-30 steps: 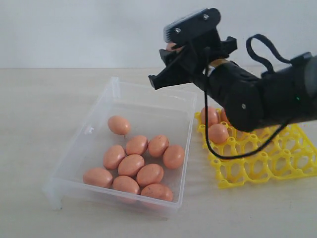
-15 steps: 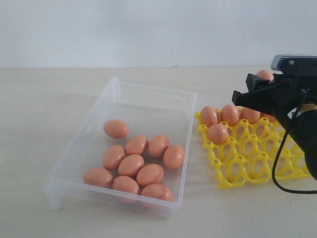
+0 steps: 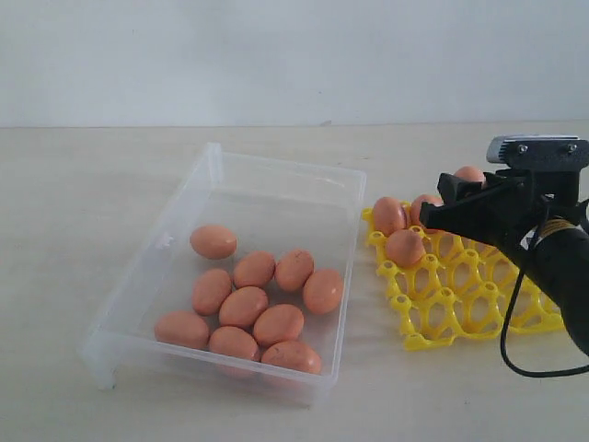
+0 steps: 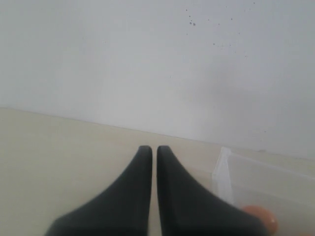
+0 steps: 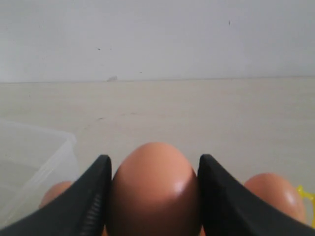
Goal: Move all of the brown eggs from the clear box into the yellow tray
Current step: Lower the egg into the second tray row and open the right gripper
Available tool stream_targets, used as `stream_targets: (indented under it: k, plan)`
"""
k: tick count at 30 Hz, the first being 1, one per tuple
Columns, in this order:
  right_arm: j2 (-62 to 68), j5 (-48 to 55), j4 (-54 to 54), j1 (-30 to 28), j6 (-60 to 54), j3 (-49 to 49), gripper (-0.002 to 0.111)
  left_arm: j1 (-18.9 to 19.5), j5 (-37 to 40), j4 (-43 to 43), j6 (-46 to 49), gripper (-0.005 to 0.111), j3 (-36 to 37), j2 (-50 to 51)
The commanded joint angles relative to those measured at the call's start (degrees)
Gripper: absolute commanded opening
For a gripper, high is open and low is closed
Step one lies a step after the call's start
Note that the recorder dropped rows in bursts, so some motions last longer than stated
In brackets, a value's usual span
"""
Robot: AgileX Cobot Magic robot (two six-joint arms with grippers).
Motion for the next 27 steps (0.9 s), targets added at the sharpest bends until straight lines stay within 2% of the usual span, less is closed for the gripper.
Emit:
stream_targets:
  k: [1, 7, 21, 24, 27]
  plan:
    - [2.86, -4.8, -2.15, -0.27, 0.48, 0.1, 0.0, -0.22, -0.11, -0.03, -0.07, 0.004, -0.21, 0.2]
    - [6.62, -4.74, -3.55, -0.27, 0.6, 0.1, 0.0, -0.22, -0.11, -0.03, -0.07, 0.004, -0.21, 0.2]
    - [6.62, -1.06, -6.42, -0.14, 0.4, 0.1, 0.0, -0.22, -0.11, -0.03, -0.07, 0.004, -0.21, 0.2]
    - [6.62, -1.02, -6.92, -0.14, 0.14, 0.1, 0.006, -0.22, -0.11, -0.03, -0.07, 0.004, -0.21, 0.2]
    - [6.62, -1.02, -7.62, -0.14, -0.13, 0.1, 0.019, -0.22, -0.11, -0.03, -0.07, 0.004, -0.21, 0.2]
